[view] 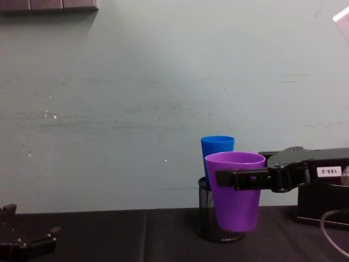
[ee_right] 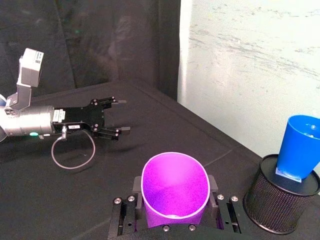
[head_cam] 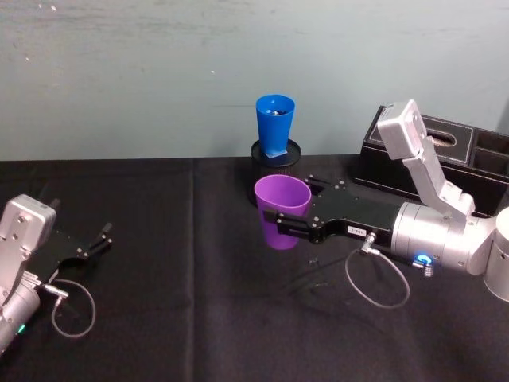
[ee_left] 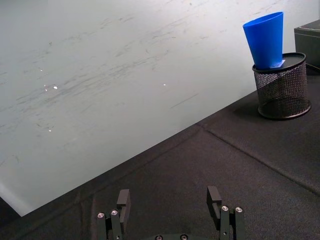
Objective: Pick up one cup with a gripper and tap it against the other cup.
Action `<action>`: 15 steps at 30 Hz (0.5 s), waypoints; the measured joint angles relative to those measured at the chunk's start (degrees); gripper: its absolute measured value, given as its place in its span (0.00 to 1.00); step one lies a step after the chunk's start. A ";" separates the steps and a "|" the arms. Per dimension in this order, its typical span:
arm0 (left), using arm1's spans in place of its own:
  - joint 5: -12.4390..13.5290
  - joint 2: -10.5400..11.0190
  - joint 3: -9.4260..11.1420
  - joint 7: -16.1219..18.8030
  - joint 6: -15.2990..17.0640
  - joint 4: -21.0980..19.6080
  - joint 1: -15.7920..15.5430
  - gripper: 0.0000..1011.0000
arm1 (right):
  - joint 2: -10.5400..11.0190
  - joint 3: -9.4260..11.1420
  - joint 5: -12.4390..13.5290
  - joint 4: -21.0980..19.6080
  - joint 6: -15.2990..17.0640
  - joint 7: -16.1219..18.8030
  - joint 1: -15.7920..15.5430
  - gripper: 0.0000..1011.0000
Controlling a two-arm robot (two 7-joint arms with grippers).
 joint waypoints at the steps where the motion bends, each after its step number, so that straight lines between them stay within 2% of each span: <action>1: 0.00 0.00 0.00 0.00 0.00 0.00 0.00 0.99 | -0.01 0.02 -0.01 0.03 -0.03 0.00 -0.02 0.71; 15: 0.00 0.00 0.00 0.00 0.00 0.00 0.00 0.99 | -0.09 0.12 -0.01 0.14 -0.15 -0.03 -0.11 0.71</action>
